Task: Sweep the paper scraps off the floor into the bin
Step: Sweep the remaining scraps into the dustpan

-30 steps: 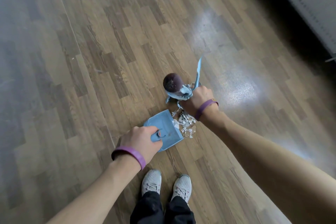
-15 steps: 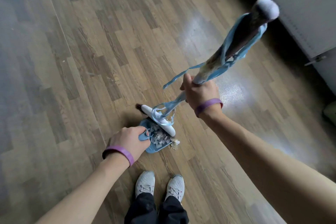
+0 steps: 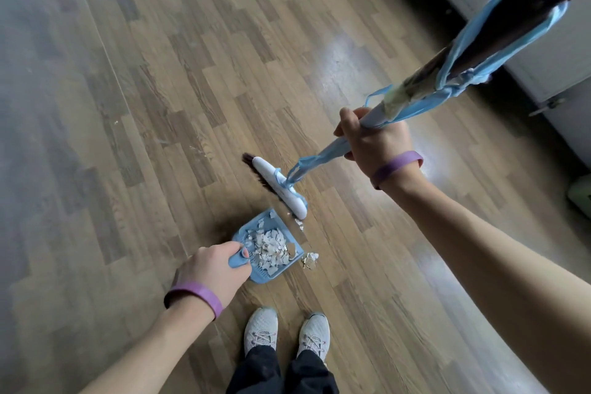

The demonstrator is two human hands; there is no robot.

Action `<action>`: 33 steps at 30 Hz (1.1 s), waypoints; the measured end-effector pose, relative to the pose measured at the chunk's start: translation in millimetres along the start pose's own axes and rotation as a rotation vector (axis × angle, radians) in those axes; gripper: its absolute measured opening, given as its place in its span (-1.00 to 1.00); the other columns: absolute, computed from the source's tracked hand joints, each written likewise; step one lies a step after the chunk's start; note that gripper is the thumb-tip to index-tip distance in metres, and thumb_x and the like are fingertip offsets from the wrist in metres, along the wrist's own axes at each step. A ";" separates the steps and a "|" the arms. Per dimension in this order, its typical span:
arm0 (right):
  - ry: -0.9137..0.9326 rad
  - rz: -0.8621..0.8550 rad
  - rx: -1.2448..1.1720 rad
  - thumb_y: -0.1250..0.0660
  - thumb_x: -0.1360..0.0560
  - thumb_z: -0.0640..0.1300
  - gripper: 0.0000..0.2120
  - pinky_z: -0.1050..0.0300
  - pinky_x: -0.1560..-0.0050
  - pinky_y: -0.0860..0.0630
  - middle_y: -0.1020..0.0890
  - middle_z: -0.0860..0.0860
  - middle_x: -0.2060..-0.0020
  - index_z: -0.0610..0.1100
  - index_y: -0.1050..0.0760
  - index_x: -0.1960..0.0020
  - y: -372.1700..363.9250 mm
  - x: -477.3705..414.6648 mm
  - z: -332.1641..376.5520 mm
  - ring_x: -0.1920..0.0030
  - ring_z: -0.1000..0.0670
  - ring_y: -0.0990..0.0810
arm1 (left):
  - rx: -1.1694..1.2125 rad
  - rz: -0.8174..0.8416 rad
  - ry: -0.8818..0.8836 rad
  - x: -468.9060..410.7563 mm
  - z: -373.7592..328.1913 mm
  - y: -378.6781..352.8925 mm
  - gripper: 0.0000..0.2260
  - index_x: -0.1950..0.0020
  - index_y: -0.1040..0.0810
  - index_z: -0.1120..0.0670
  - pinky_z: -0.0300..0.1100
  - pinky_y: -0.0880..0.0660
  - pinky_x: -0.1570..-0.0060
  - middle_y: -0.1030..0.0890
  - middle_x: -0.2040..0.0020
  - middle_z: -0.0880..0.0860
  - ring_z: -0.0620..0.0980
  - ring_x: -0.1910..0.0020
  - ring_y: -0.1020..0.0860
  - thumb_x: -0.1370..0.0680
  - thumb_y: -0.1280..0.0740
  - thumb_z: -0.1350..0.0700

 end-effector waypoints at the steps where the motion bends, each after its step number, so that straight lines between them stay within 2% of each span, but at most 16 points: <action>1: 0.018 0.012 0.037 -0.18 -0.42 0.16 -0.70 -0.15 0.14 -0.60 -0.64 -0.01 0.41 0.04 -0.56 0.34 -4.2 -1.6 0.1 0.28 -0.12 -0.64 | 0.003 -0.007 0.009 1.1 2.8 0.1 -0.82 0.19 -0.48 -0.01 -0.21 -0.41 0.31 -0.54 0.31 0.01 0.12 0.27 -0.50 -0.48 -0.25 -0.09; 3: 0.044 0.037 0.119 -0.12 -0.40 0.24 -0.60 -0.11 0.11 -0.58 -0.62 -0.02 0.38 -0.02 -0.57 0.27 -15.2 -4.3 -3.8 0.25 -0.16 -0.61 | 0.015 -0.018 0.022 2.6 7.6 -0.8 -0.81 0.13 -0.51 0.00 -0.21 -0.44 0.30 -0.56 0.31 0.01 0.10 0.28 -0.51 -0.48 -0.25 -0.10; 6: 0.047 0.104 0.269 0.04 -0.31 0.36 -0.38 0.00 0.06 -0.55 -0.63 -0.07 0.25 -0.09 -0.55 0.11 -37.6 -0.5 -15.4 0.15 -0.16 -0.59 | 0.024 -0.013 0.033 3.6 13.7 -4.3 -0.81 0.17 -0.50 -0.01 -0.22 -0.41 0.33 -0.52 0.36 0.00 0.09 0.30 -0.50 -0.49 -0.24 -0.11; 9: 0.028 0.186 0.340 0.16 -0.24 0.35 -0.34 0.10 0.08 -0.48 -0.58 -0.04 0.23 -0.11 -0.47 0.14 -59.8 16.5 -26.3 0.12 -0.16 -0.58 | 0.016 -0.010 0.031 5.2 17.2 -6.1 -0.80 0.16 -0.51 -0.01 -0.22 -0.42 0.33 -0.52 0.36 -0.01 0.08 0.30 -0.51 -0.49 -0.24 -0.12; 11: 0.001 0.185 0.322 0.21 -0.17 0.38 -0.36 0.09 0.10 -0.45 -0.52 -0.06 0.26 -0.09 -0.38 0.20 -66.9 25.2 -24.8 0.10 -0.19 -0.57 | 0.011 -0.012 0.023 5.5 18.4 -7.0 -0.79 0.14 -0.52 0.00 -0.21 -0.45 0.32 -0.52 0.36 0.00 0.08 0.30 -0.51 -0.49 -0.24 -0.12; 13: 0.021 0.200 0.329 0.26 -0.11 0.38 -0.29 0.06 0.06 -0.46 -0.57 -0.14 0.18 -0.07 -0.41 0.18 -71.1 33.2 -15.7 0.05 -0.20 -0.56 | 0.015 -0.013 0.022 5.7 19.5 -7.1 -0.80 0.15 -0.52 -0.01 -0.21 -0.44 0.33 -0.52 0.36 0.00 0.07 0.31 -0.51 -0.49 -0.24 -0.12; 15: 0.051 0.204 0.346 0.29 -0.08 0.36 -0.18 0.06 0.02 -0.47 -0.61 -0.15 0.09 -0.12 -0.49 0.09 -72.8 42.5 -7.7 0.02 -0.18 -0.55 | 0.014 -0.011 0.016 5.5 20.3 -7.5 -0.79 0.17 -0.51 -0.01 -0.22 -0.43 0.34 -0.53 0.36 0.00 0.06 0.31 -0.51 -0.50 -0.23 -0.12; 16: 0.041 0.199 0.326 0.27 -0.11 0.35 -0.18 0.06 0.04 -0.46 -0.62 -0.13 0.09 -0.13 -0.50 0.07 -73.7 47.4 -5.6 0.03 -0.18 -0.55 | 0.015 -0.009 0.014 5.6 21.5 -7.8 -0.79 0.16 -0.51 -0.01 -0.21 -0.45 0.33 -0.54 0.36 0.00 0.07 0.31 -0.52 -0.50 -0.23 -0.12; 20: -0.082 0.147 0.198 0.02 -0.41 0.17 -0.52 0.07 0.12 -0.43 -0.63 -0.12 0.20 -0.16 -0.51 0.12 -75.4 53.5 -9.4 0.10 -0.23 -0.57 | 0.039 -0.013 0.047 6.2 26.6 -8.0 -0.84 0.10 -0.56 -0.08 -0.17 -0.52 0.25 -0.60 0.29 0.00 0.11 0.23 -0.56 -0.46 -0.28 -0.11; 22: -0.120 0.141 0.160 -0.05 -0.48 0.12 -0.59 0.08 0.11 -0.45 -0.64 -0.11 0.21 -0.14 -0.53 0.13 -72.7 49.2 -9.4 0.13 -0.21 -0.57 | 0.054 -0.005 0.062 6.4 30.1 -6.8 -0.89 0.15 -0.56 -0.12 -0.19 -0.49 0.27 -0.60 0.29 -0.01 0.10 0.23 -0.56 -0.45 -0.30 -0.10; 25: -0.074 0.124 0.089 -0.06 -0.43 0.13 -0.61 0.01 0.12 -0.53 -0.62 -0.09 0.31 -0.12 -0.50 0.27 -64.3 43.5 -5.2 0.18 -0.19 -0.58 | 0.062 0.035 0.077 9.0 33.0 -1.5 -0.86 0.31 -0.48 -0.16 -0.22 -0.41 0.34 -0.55 0.34 -0.05 0.06 0.28 -0.52 -0.46 -0.30 -0.09; 27: -0.064 0.111 0.072 -0.10 -0.45 0.12 -0.64 -0.03 0.12 -0.56 -0.58 -0.04 0.39 -0.07 -0.46 0.36 -56.0 40.6 -4.1 0.23 -0.17 -0.58 | 0.064 0.046 0.078 11.5 32.8 1.0 -0.83 0.34 -0.46 -0.17 -0.24 -0.40 0.36 -0.54 0.36 -0.05 0.03 0.30 -0.52 -0.46 -0.30 -0.08; 33: -0.082 0.088 0.071 0.02 -0.29 0.28 -0.47 -0.04 0.12 -0.57 -0.62 -0.08 0.32 -0.12 -0.50 0.25 -34.2 39.7 0.4 0.24 -0.17 -0.59 | 0.046 0.033 0.015 14.9 23.1 2.3 -0.89 0.20 -0.54 -0.10 -0.21 -0.46 0.30 -0.57 0.34 -0.03 0.04 0.28 -0.54 -0.46 -0.30 -0.09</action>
Point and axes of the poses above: each hand's wrist, its own x-axis away from the middle knuckle, its own y-axis out of the back of the hand, z = x × y, the point moved 2 cm from there along -x, towards the middle knuckle
